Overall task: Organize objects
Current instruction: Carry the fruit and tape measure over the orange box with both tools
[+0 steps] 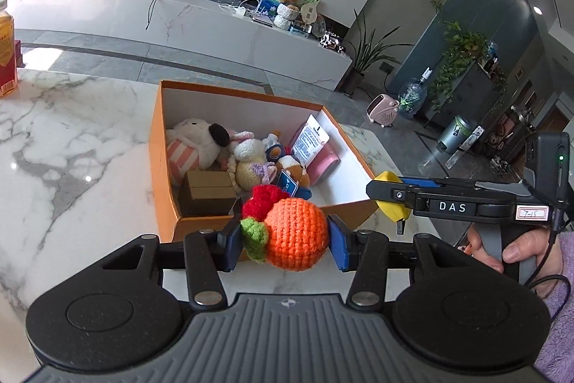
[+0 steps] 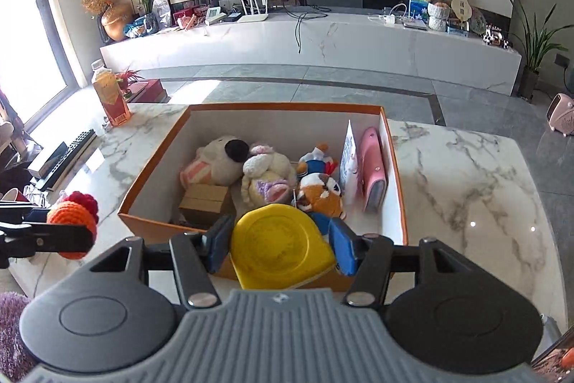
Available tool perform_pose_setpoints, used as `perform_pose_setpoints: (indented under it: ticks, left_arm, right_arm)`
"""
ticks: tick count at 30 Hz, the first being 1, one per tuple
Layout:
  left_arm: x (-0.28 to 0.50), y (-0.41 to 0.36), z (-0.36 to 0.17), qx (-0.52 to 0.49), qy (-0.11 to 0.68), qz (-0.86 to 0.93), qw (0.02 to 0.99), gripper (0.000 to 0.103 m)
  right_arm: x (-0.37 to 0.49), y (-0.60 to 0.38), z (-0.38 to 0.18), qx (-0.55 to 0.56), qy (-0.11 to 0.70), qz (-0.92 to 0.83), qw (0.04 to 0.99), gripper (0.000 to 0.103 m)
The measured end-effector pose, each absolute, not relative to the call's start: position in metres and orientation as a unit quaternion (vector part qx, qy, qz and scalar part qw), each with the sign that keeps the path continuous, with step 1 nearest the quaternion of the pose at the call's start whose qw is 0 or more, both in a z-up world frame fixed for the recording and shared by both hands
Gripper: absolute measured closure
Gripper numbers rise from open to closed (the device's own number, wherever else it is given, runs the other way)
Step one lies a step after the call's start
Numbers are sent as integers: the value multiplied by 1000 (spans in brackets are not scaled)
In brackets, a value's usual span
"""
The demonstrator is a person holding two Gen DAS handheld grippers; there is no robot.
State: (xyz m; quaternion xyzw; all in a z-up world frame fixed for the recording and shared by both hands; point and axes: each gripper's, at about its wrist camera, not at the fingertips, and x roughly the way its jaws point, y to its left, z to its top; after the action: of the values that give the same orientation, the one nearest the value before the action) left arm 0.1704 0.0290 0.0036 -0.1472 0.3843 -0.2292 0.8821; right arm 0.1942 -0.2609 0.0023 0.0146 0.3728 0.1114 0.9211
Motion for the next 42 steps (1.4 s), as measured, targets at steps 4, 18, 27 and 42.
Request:
perform_pose_setpoints:
  ticks: [4, 18, 27, 42]
  left_arm:
    - [197, 32, -5, -166, 401, -226, 872, 47]
    - [250, 4, -25, -151, 439, -238, 853, 47]
    - [270, -7, -33, -144, 447, -246, 848, 47]
    - [281, -24, -43, -140, 465, -261, 834, 47]
  right_arm:
    - [232, -268, -3, 7, 403, 105, 909, 43]
    - [335, -236, -55, -167, 534, 95, 824, 43]
    - [360, -221, -87, -246, 587, 90, 766, 43]
    - [359, -212, -117, -342, 593, 108, 721, 41]
